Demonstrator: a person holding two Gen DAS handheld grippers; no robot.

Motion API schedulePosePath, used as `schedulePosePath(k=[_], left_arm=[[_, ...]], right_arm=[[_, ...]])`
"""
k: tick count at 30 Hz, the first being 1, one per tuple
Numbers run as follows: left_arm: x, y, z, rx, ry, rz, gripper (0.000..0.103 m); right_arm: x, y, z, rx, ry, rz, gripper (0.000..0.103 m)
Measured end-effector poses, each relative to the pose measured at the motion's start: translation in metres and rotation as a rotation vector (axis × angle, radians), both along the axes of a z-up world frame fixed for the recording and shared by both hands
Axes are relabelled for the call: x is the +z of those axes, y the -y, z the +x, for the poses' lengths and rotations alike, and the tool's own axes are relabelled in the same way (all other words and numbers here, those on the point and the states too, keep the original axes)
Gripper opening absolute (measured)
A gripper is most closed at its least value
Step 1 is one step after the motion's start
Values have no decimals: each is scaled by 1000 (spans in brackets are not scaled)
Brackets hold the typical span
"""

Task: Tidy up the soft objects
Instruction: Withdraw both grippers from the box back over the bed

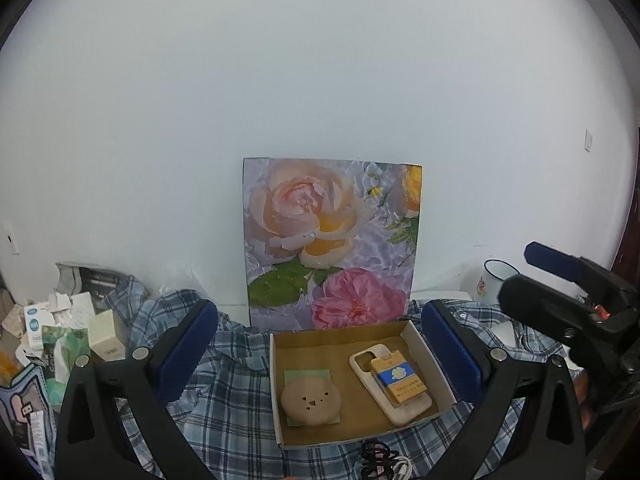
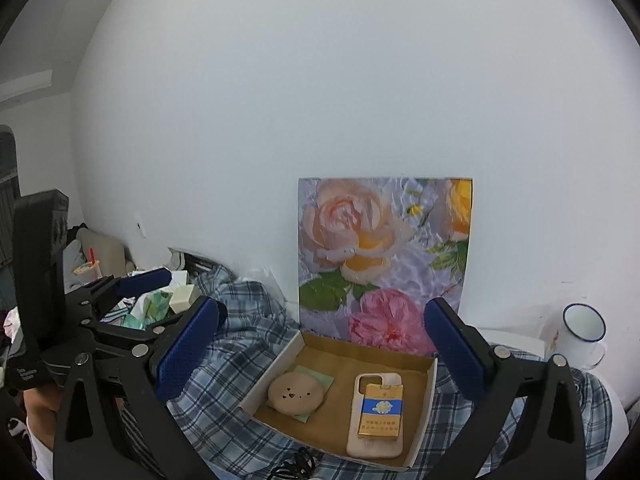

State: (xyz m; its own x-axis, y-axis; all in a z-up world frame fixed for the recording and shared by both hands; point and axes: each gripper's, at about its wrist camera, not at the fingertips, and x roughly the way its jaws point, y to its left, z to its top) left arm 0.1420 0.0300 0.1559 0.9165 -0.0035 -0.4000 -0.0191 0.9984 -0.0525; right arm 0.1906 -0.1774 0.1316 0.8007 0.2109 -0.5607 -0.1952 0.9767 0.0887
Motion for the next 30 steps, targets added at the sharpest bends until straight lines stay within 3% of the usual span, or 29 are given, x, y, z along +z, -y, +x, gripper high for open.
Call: schedulePosePath(k=[8, 18, 30], left_arm=[[12, 6, -11, -1, 1, 9, 103], [22, 14, -59, -25, 35, 50, 103], [-10, 13, -101, -55, 9, 48, 103]], right_arm=[[28, -4, -21, 35, 42, 7, 103], [36, -7, -55, 51, 58, -4, 103], [10, -16, -99, 88, 44, -24, 103]])
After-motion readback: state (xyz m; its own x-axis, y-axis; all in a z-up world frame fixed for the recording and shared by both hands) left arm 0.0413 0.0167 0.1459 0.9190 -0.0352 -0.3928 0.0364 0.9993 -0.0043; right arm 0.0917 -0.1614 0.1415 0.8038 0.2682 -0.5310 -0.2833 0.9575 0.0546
